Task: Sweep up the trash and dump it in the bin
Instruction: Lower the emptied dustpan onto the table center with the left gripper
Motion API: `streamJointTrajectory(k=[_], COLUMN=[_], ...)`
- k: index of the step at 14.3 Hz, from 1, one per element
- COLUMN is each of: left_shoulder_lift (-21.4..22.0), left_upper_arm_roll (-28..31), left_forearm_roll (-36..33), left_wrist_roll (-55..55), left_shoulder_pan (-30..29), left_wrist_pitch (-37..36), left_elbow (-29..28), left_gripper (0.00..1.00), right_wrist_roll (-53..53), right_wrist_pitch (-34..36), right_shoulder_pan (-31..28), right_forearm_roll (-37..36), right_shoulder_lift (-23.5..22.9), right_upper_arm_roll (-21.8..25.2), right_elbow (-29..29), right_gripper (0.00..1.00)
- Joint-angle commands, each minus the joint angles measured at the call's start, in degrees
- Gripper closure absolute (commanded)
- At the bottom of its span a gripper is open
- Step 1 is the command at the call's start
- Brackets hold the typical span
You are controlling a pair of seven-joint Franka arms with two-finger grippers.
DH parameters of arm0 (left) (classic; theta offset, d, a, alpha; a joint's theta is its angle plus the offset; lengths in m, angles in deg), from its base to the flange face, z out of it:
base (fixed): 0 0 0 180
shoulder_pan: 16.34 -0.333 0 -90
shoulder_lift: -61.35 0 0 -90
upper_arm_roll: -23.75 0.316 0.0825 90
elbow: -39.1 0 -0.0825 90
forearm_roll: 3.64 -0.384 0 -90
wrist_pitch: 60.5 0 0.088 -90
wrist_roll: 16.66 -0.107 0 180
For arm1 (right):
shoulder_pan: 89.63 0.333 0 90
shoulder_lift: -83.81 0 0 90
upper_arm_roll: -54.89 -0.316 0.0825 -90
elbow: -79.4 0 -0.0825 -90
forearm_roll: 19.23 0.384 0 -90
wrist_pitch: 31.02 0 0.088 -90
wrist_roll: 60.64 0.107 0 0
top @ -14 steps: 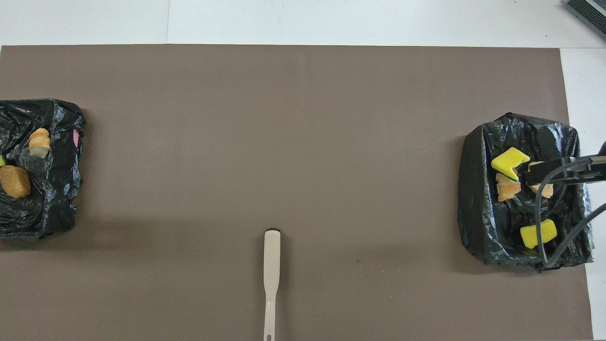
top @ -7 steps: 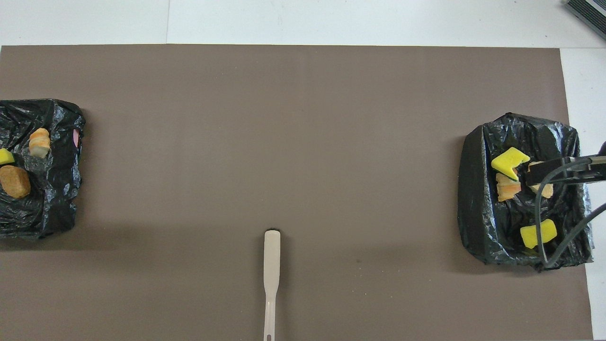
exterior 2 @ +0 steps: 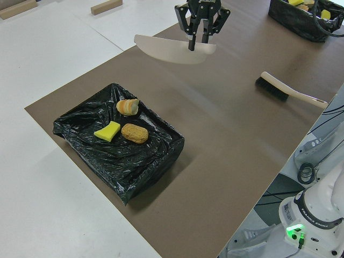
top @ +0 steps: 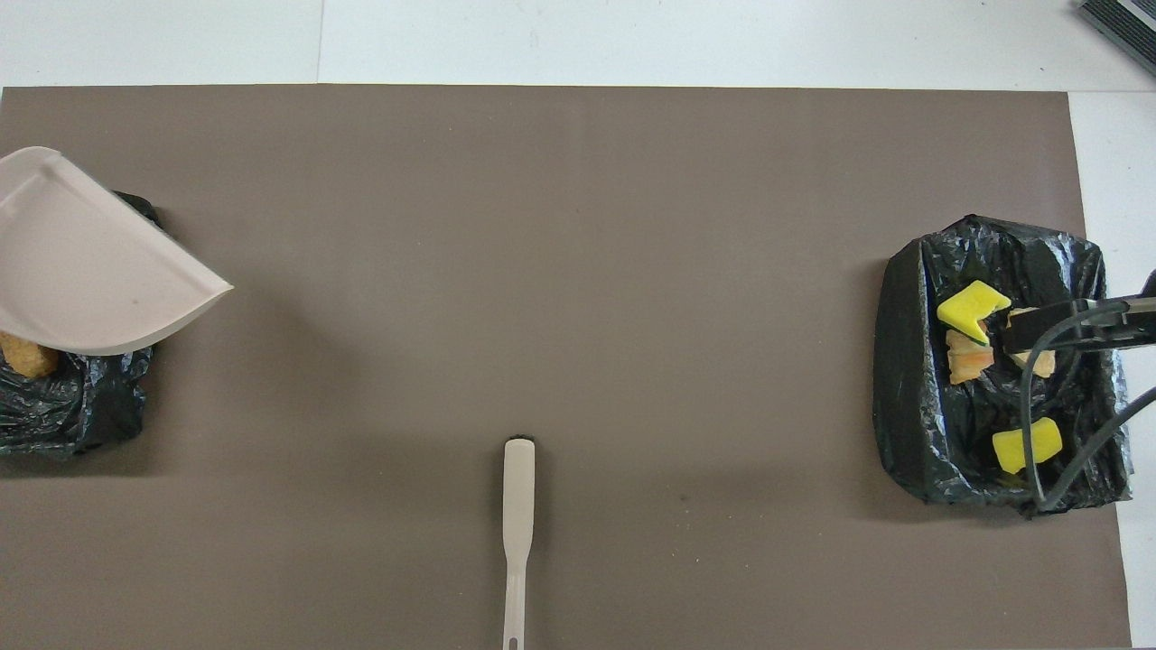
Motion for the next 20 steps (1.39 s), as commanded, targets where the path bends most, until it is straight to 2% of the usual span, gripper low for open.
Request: streamJointTrajectory(k=[1, 4, 5, 7, 9, 11, 12, 16, 18, 20], left_shoulder_lift=[2.12, 0.63, -0.07, -3.22, -7.71, -10.44, -11.24, -14.23, -14.32, -16.24], left_upper_arm_roll=[0.99, 0.99, 0.99, 0.99, 0.99, 0.82, 0.91, 0.82, 0.82, 0.82], left_forearm_roll=[5.47, 12.07, 13.39, 14.98, 15.16, 18.39, 21.89, 22.81, 22.90, 22.72], left_wrist_roll=[15.05, 27.55, 29.75, 34.32, 41.96, 43.49, 43.49, 44.36, 46.55, 47.18], left_shoulder_pan=[8.36, 14.61, 16.11, 18.57, 21.74, 21.57, 21.40, 21.75, 22.18, 23.41], left_wrist_pitch=[5.23, 21.03, 24.22, 28.27, 36.16, 42.93, 45.23, 50.25, 50.52, 51.23], left_elbow=[-6.33, -12.48, -13.46, -13.64, -13.55, -13.20, -13.12, -13.11, -13.29, -13.38], left_gripper=[1.00, 1.00, 1.00, 1.00, 1.00, 1.00, 1.00, 1.00, 1.00, 1.00], right_wrist_roll=[0.72, 0.72, 0.72, 0.72, 0.72, 0.72, 0.72, 0.72, 0.72, 0.72], right_wrist_pitch=[-0.13, -0.13, -0.13, -0.13, -0.13, -0.13, -0.13, -0.13, -0.13, -0.13], right_shoulder_pan=[-0.41, -0.50, -0.50, -0.41, -0.50, -0.50, -0.50, -0.50, -0.50, -0.50], right_forearm_roll=[1.01, 1.01, 1.01, 1.01, 1.01, 1.01, 1.01, 1.01, 1.01, 1.01], right_shoulder_lift=[1.11, 1.11, 1.11, 1.11, 1.11, 1.11, 1.11, 1.11, 1.11, 1.11], right_upper_arm_roll=[-0.23, -0.23, -0.23, -0.23, -0.23, -0.23, -0.23, -0.23, -0.23, -0.23], right_elbow=[-1.21, -1.21, -1.21, -1.21, -1.21, -1.21, -1.21, -1.21, -1.21, -1.21], right_gripper=[0.00, 0.00, 0.00, 0.00, 0.00, 0.00, 0.00, 0.00, 0.00, 0.00])
